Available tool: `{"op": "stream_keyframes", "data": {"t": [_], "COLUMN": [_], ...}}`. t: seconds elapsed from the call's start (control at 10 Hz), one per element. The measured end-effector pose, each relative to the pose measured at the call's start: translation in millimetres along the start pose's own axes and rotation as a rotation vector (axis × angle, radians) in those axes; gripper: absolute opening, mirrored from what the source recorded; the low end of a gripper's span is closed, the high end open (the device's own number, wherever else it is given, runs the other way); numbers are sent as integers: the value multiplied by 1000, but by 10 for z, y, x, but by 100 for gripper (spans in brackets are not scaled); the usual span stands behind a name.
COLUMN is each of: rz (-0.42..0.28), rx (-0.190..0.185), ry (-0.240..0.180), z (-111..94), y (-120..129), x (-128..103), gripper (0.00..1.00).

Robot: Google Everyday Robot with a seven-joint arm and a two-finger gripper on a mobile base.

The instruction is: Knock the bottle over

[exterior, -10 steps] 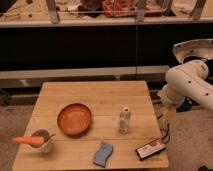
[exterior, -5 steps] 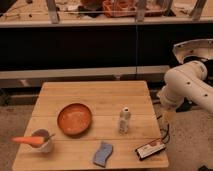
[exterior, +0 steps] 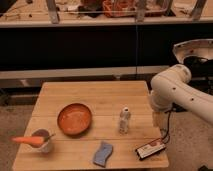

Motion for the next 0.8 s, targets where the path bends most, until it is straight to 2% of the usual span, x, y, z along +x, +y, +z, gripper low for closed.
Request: {"op": "stream_keyframes", "data": {"t": [0.3,0.8], "rz": [-39,-66], "rx": [11,21], "ry": [-4,-26], "z": [108,233], "y": [-61,-116], "x": [-300,-490], "gripper": [80,80]}}
